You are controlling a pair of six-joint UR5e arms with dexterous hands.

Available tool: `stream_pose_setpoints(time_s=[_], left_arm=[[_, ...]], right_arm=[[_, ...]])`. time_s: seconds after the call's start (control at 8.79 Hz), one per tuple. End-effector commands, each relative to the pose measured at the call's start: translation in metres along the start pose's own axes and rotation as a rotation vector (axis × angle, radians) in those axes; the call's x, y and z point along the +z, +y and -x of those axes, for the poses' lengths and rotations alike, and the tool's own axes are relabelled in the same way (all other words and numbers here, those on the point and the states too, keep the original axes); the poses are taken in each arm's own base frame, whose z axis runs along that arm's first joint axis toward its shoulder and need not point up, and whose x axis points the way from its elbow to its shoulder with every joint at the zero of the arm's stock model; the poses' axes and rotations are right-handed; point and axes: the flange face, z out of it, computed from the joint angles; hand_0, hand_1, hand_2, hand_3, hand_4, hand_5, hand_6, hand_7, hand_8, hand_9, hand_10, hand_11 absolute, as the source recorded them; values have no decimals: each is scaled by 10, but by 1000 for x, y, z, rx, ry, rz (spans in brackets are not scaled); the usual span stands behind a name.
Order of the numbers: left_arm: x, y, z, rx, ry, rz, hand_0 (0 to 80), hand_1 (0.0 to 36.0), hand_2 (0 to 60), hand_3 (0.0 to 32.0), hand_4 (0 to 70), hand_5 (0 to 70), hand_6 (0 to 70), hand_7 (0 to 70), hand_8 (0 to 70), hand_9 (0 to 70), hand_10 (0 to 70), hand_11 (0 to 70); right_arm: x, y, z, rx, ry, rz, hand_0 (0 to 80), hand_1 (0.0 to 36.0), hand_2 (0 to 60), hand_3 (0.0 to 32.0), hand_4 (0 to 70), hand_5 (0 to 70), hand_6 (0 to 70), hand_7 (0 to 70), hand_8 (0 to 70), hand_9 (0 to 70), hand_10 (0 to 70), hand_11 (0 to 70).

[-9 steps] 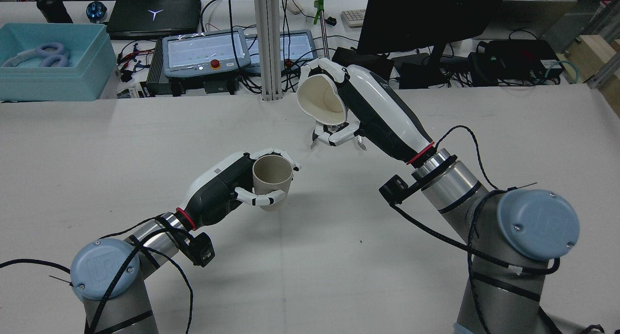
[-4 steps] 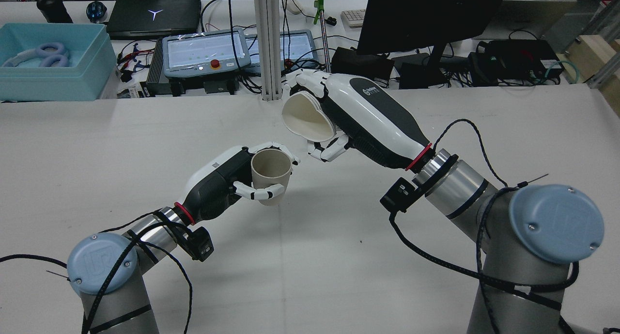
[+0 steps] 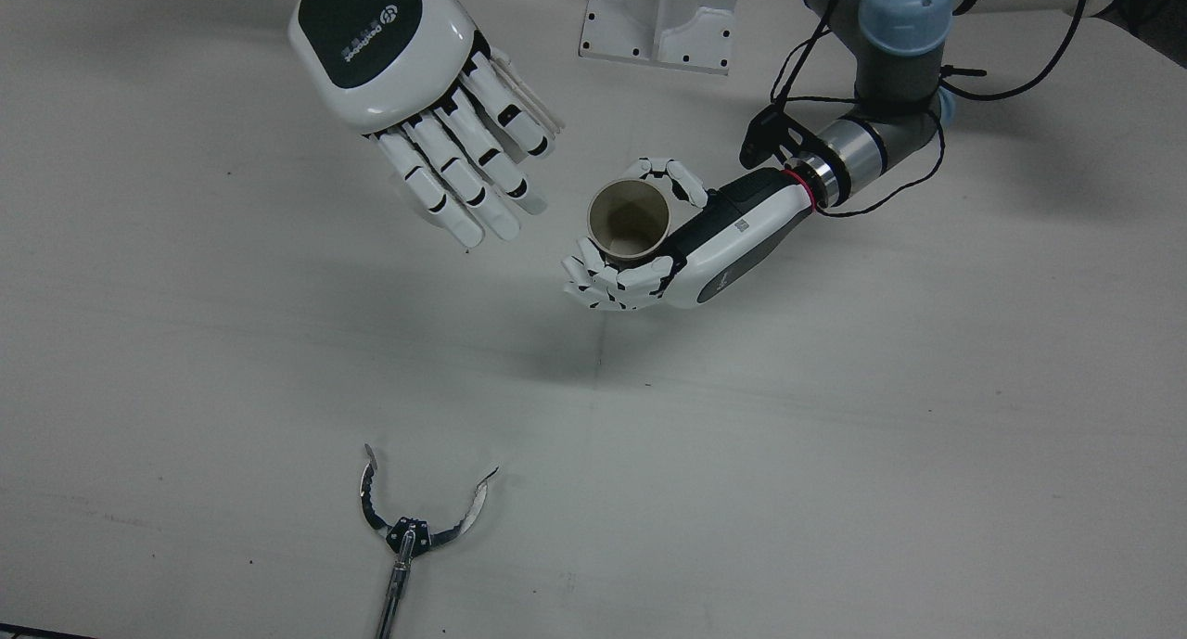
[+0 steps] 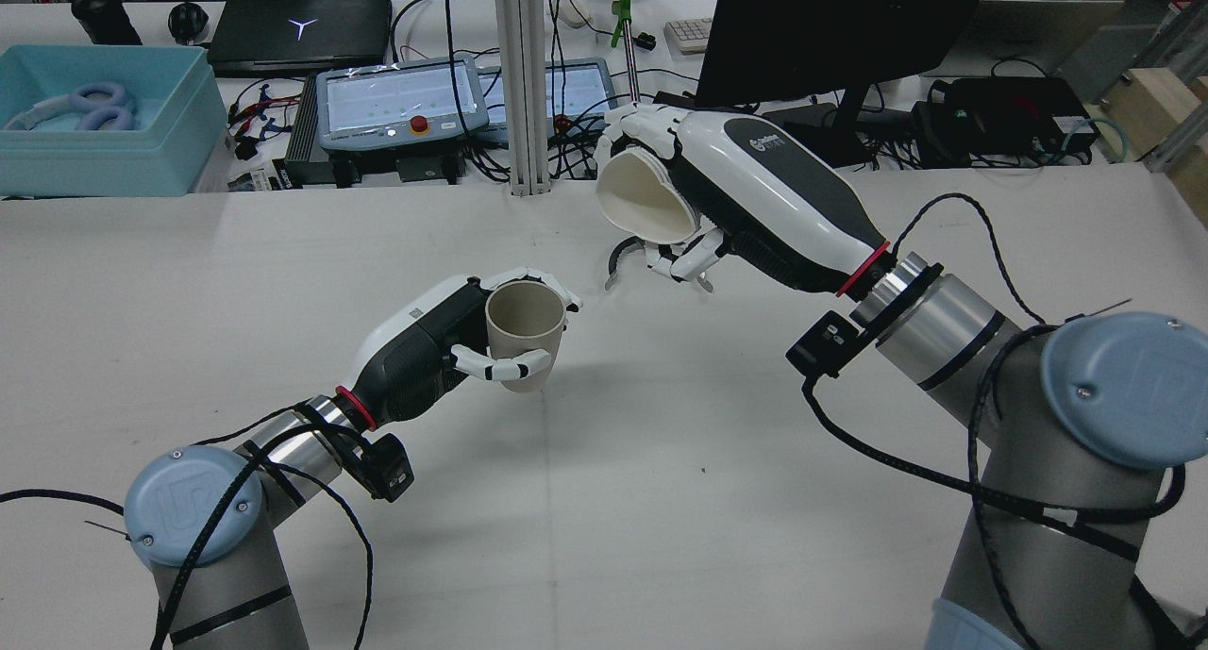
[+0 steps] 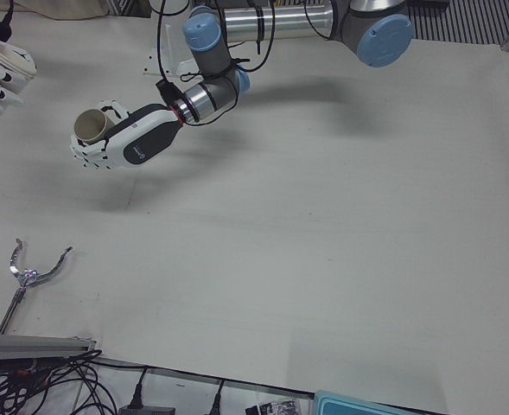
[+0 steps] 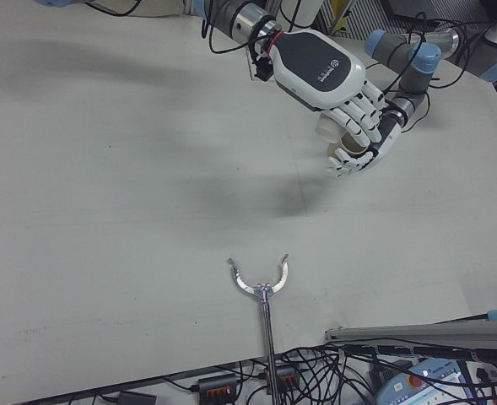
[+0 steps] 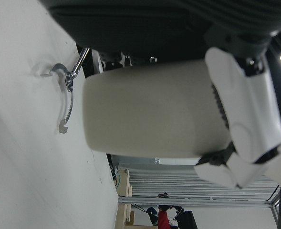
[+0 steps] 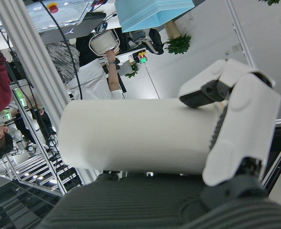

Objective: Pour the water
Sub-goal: 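Tilt the white cup over the cream cup's opening with the right hand, then turn the white cup upright and pull both hands apart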

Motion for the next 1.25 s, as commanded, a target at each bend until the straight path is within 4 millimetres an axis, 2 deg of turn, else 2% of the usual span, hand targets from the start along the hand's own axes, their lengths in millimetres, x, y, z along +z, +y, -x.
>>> stream_pose_setpoints(time_s=[0.0,0.11,0.34,0.46,0.57,0.68,0.8,0.91,1.02,1.14], left_arm=[[1,2,-6,3,7,0,462,206,533,0,248,508,253,345,173,261,172,261],[2,1,-9,3,12,1,461,206,530,0,247,509,251,343,172,261,172,260],[-1,-7,-13,-4,15,-13,458,200,523,0,244,497,247,336,171,258,173,261],[-3,-16,-24,-15,27,-28,456,195,520,0,238,478,240,328,170,257,173,261],[-20,-43,-45,-18,46,-69,452,192,515,0,233,459,231,319,167,254,172,260],[-42,-74,-68,-26,70,-109,446,191,522,0,226,441,221,310,162,249,171,258],[-74,-112,-88,-19,95,-140,445,190,521,0,227,440,220,309,164,252,171,257],[-119,-156,-108,-19,121,-177,447,192,528,0,234,449,228,314,170,259,174,262],[-159,-187,-139,-13,164,-207,445,192,536,0,238,452,230,316,172,262,176,264],[-198,-214,-160,-17,186,-232,444,193,544,0,243,459,234,316,175,264,178,268]], right_arm=[[2,-29,4,-37,-3,-40,500,329,600,0,136,633,251,357,135,207,112,185],[2,-29,4,-37,-3,-40,495,315,600,0,136,622,247,356,133,207,112,185],[-7,-49,-10,-2,20,-96,470,262,600,0,119,476,227,313,137,211,125,199],[-9,-55,-10,81,13,-122,469,262,600,0,116,456,227,310,140,215,126,200],[-8,-71,-5,121,-8,-155,467,260,600,0,112,442,229,316,149,227,133,210],[-9,-86,0,190,-24,-181,464,253,600,0,113,418,230,313,154,234,137,215],[-22,-106,-6,265,-24,-236,462,250,600,0,112,400,227,311,156,237,136,213],[-38,-123,-17,356,-16,-281,461,245,600,0,105,385,222,307,162,246,147,230],[-53,-143,-24,393,-8,-319,460,239,600,0,100,367,220,302,170,257,157,243],[-66,-156,-31,430,-2,-344,454,229,600,0,94,347,218,297,176,266,168,258]])
